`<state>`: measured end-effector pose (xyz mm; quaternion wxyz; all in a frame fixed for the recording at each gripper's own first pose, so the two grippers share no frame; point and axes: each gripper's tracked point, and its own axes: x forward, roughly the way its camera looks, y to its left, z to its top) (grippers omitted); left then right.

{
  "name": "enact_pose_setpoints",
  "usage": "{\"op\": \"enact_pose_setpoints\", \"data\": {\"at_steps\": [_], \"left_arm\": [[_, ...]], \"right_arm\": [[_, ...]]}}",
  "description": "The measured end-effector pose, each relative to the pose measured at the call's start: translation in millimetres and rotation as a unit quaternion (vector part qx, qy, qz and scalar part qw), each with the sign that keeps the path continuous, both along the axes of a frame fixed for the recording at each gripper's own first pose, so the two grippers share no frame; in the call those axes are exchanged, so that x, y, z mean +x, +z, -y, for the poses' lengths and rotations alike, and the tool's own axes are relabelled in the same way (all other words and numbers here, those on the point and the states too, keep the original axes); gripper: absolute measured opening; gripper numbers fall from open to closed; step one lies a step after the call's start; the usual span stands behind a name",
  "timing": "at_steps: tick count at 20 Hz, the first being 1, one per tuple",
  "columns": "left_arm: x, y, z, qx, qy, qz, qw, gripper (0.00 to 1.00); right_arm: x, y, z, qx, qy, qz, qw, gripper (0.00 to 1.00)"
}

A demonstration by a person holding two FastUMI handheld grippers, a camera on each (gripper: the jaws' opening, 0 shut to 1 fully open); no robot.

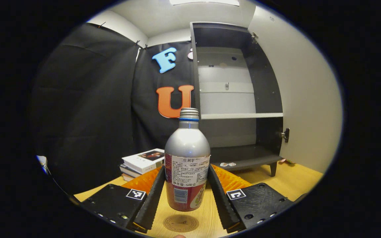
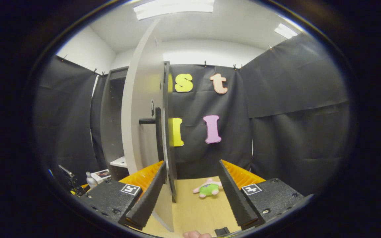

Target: Open the cabinet door with the right hand, grasp the bottle in the cabinet with the left hand and place it on the coaster, then close the cabinet door with the right hand.

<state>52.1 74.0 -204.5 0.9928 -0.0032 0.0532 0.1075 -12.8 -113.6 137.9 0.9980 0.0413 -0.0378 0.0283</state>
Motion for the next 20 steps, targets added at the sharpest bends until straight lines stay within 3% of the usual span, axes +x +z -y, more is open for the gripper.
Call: {"op": "enact_pose_setpoints", "data": {"at_steps": [8,20], "left_arm": [[-16,-63,-9,-0.005,0.028,-0.028,0.999,0.74],[-22,-92,-6,-0.01,0.033,-0.027,0.999,0.74]], "right_arm": [[-9,9,5,-0.007,-0.029,-0.002,1.0,0.96],[-4,14,1,-0.018,-0.041,-0.01,0.999,0.96]]}}
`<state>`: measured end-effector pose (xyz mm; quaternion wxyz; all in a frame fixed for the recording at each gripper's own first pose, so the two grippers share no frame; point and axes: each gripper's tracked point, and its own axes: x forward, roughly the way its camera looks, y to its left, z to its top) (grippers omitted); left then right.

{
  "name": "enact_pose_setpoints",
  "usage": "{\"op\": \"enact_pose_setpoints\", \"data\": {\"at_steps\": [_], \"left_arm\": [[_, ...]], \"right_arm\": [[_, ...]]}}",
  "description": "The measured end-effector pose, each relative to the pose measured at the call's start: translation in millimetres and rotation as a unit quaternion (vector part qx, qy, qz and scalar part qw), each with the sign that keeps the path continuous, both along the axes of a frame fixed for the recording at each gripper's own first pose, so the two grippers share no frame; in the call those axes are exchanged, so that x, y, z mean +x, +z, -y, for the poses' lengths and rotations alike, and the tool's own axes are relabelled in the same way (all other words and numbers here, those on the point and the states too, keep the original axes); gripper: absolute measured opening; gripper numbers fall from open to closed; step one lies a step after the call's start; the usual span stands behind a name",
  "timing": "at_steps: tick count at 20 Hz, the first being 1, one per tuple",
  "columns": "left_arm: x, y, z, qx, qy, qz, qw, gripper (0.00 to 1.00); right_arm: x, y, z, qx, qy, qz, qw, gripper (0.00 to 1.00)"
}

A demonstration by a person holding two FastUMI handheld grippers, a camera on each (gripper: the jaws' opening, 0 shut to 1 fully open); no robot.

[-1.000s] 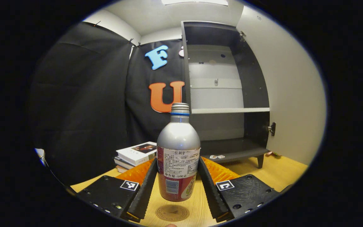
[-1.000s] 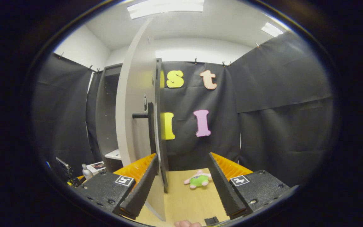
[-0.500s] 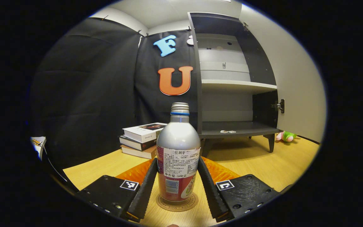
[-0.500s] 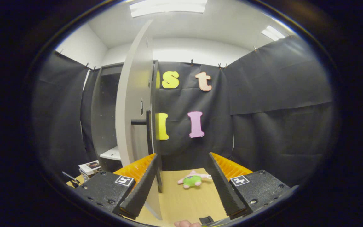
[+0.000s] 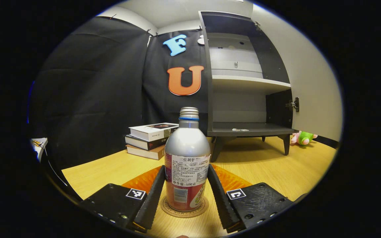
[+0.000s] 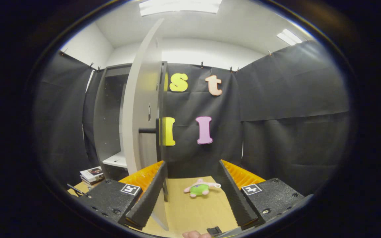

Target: Open the cabinet door with the right hand, grasp the bottle in the cabinet with the left hand and place it on the coaster, then close the cabinet door with the right hand.

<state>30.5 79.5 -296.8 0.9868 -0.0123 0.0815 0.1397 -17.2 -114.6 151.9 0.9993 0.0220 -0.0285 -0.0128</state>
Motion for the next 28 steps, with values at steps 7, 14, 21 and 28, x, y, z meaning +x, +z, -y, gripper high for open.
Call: {"op": "enact_pose_setpoints", "data": {"at_steps": [7,14,21,28], "left_arm": [[-5,-1,-1,-0.01,0.007,0.001,1.0,0.74],[-9,-3,0,-0.006,0.002,-0.005,1.0,0.78],[-17,-1,5,-0.012,-0.006,-0.013,1.0,0.89],[-21,83,13,0.006,-0.022,0.07,0.997,0.93]], "right_arm": [[1,1,2,0.007,-0.005,0.004,1.0,0.96],[5,-5,1,0.005,-0.003,-0.002,1.0,0.96],[4,-11,7,0.01,-0.008,-0.005,1.0,0.96],[5,-18,11,0.019,-0.004,-0.006,1.0,0.96]]}}
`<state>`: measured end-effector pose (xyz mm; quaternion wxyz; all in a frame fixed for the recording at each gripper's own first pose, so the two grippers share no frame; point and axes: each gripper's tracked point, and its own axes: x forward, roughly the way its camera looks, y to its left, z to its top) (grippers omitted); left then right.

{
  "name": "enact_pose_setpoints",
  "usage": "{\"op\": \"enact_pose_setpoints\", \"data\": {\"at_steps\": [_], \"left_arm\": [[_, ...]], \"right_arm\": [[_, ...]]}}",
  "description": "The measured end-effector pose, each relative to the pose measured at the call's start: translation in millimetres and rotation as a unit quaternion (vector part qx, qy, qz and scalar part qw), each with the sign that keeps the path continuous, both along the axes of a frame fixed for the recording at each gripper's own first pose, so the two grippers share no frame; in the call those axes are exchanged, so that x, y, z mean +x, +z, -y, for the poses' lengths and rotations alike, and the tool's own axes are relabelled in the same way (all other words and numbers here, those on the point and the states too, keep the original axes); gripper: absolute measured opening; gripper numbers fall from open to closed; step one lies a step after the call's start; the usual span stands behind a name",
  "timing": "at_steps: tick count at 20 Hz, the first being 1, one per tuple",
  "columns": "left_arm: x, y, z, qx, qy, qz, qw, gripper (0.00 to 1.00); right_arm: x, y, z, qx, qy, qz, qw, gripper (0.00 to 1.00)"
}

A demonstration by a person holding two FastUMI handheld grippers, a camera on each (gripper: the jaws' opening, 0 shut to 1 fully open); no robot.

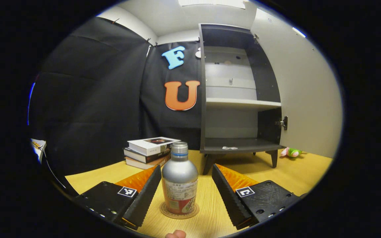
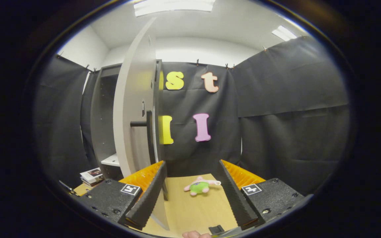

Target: Open the cabinet door with the right hand, grasp the bottle in the cabinet with the left hand and place it on the coaster, then close the cabinet door with the right hand.

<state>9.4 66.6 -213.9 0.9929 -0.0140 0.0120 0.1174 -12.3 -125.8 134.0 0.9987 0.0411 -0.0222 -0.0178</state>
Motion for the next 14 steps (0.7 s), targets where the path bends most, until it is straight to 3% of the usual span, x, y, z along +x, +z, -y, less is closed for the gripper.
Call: {"op": "enact_pose_setpoints", "data": {"at_steps": [3,7,14], "left_arm": [[-1,35,5,-0.008,-0.019,0.017,1.0,0.94],[-11,82,5,-0.028,-0.047,-0.002,0.998,0.94],[-20,195,7,0.031,-0.066,0.023,0.997,0.94]], "right_arm": [[3,0,-2,-0.004,0.007,0.003,1.0,0.96],[10,0,-2,-0.014,0.018,0.019,1.0,0.96],[23,-5,4,0.019,0.038,0.045,0.998,0.96]]}}
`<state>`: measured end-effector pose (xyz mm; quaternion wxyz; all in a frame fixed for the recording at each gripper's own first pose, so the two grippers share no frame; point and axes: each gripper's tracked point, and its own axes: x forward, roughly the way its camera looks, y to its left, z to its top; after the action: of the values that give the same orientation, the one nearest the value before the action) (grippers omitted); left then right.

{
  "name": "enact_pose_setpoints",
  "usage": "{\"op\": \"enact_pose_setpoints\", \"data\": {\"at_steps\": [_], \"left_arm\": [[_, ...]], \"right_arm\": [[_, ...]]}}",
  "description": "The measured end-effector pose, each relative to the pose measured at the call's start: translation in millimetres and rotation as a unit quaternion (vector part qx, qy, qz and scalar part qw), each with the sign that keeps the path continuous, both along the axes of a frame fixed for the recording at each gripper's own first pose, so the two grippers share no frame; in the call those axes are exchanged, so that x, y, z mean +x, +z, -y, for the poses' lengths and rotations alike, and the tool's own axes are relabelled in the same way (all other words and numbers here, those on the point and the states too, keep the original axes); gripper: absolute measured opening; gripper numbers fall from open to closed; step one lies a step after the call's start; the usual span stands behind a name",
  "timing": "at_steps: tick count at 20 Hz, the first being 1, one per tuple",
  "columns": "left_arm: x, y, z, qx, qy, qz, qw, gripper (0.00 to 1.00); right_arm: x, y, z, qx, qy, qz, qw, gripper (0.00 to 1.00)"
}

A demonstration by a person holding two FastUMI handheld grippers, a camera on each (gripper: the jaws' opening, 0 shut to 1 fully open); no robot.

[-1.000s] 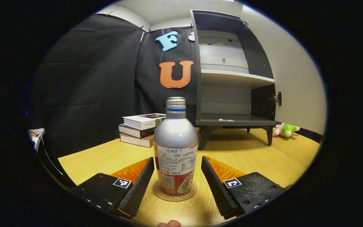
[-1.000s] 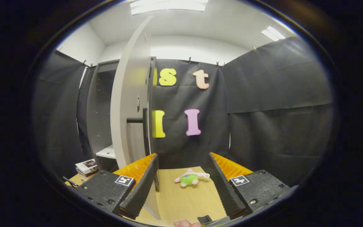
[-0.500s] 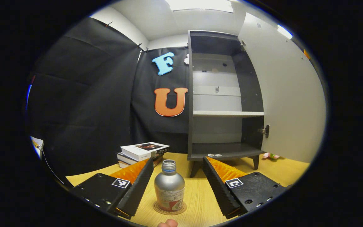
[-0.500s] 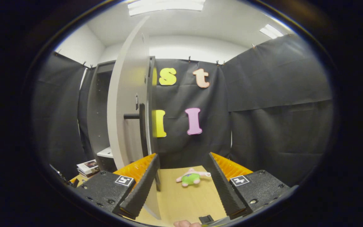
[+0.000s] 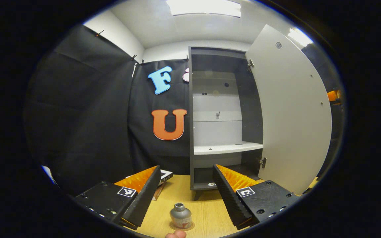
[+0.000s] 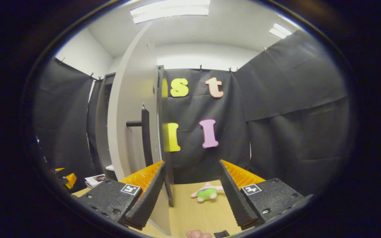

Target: Open the cabinet door with the right hand, grasp the bottle in the cabinet with the left hand and place it on the coaster, then close the cabinet door with the right hand.

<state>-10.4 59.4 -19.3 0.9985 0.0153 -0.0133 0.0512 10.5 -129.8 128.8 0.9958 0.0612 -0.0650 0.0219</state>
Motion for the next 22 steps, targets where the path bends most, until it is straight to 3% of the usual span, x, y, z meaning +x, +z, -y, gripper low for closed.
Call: {"op": "enact_pose_setpoints", "data": {"at_steps": [4,11,15,18,22], "left_arm": [[1,29,21,-0.015,-0.009,-0.026,1.0,0.94],[-4,66,30,-0.002,-0.002,-0.003,1.0,0.94],[-6,59,24,-0.006,0.013,-0.009,1.0,0.94],[-9,55,23,-0.013,0.017,-0.011,1.0,0.94],[-12,55,19,-0.01,0.024,-0.007,1.0,0.94]], "right_arm": [[15,-8,6,0.007,0.002,-0.001,1.0,0.96],[24,-7,-4,0.027,0.048,0.0,0.999,0.96],[26,-7,-12,0.015,0.061,0.0,0.998,0.96],[29,-8,-17,0.006,0.07,-0.005,0.997,0.9],[26,-5,-26,-0.017,0.072,-0.007,0.997,0.93]]}}
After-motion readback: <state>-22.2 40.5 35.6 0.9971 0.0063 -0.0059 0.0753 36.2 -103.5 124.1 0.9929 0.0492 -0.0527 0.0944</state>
